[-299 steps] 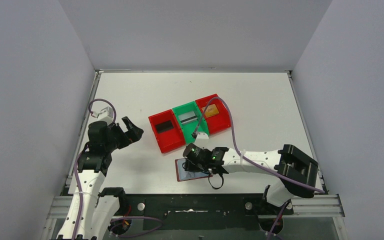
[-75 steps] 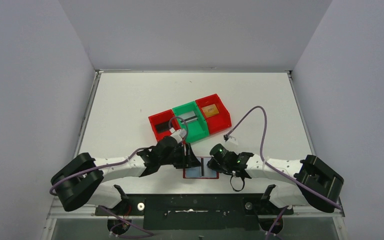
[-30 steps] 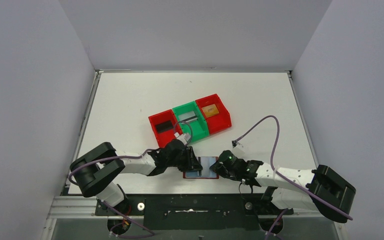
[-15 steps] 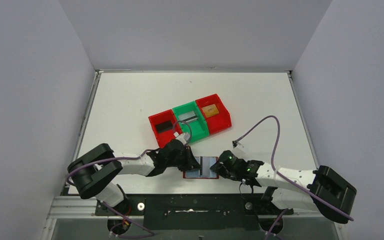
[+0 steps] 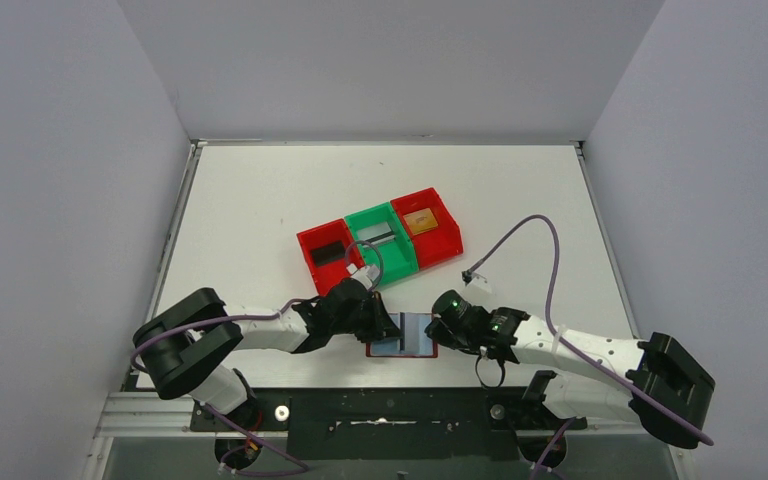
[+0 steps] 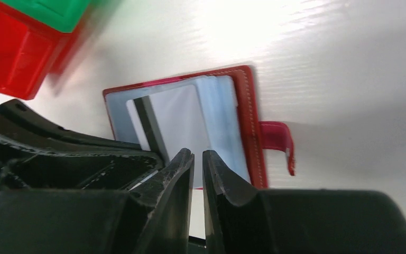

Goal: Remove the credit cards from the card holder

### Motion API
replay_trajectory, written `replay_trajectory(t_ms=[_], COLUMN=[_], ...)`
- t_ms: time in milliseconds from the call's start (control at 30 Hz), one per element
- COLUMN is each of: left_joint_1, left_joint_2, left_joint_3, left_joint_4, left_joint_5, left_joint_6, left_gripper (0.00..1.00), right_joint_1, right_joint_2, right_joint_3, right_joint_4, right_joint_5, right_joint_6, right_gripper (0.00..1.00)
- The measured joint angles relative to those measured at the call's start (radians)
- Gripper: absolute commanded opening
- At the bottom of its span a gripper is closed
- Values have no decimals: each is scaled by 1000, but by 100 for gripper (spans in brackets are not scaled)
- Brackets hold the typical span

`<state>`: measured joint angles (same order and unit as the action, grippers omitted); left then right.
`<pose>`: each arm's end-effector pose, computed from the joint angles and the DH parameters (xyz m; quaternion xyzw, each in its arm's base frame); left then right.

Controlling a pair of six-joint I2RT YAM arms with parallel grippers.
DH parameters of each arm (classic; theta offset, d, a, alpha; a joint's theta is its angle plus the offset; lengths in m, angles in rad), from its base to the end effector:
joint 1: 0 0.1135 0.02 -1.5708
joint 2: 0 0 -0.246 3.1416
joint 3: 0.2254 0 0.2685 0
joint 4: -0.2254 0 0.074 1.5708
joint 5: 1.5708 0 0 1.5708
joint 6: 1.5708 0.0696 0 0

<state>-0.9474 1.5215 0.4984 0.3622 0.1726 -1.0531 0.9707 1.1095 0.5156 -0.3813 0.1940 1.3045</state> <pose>0.1701 -0.2570 0.0795 -0.0094 0.8957 -0.4103 0.1713 0.1471 0.1912 0.1193 0.1861 0.9335 0.2262 0.2066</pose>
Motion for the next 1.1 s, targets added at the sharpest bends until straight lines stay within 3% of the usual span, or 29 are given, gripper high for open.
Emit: replay_trajectory(t_ms=[100, 200, 333, 700, 1100], left_joint_1=[0, 0, 0, 2, 3], left_joint_2=[0, 0, 0, 0, -5], left_joint_3=[0, 1, 2, 3, -3], left_joint_4=[0, -1, -4, -48, -40], left_joint_5=[0, 1, 3, -3, 0], left_joint_6=[0, 0, 0, 11, 10], left_gripper=[0, 0, 0, 0, 0], right_joint_1=[1, 2, 27, 105, 99], right_joint_2=[1, 32, 112, 354, 363], right_joint_3=[4, 4, 9, 238, 270], right_joint_4=[50, 129, 196, -45, -79], right_joint_5=[-19, -58, -89, 43, 68], right_joint_6=[-33, -57, -92, -144, -143], right_gripper=[16, 28, 36, 37, 42])
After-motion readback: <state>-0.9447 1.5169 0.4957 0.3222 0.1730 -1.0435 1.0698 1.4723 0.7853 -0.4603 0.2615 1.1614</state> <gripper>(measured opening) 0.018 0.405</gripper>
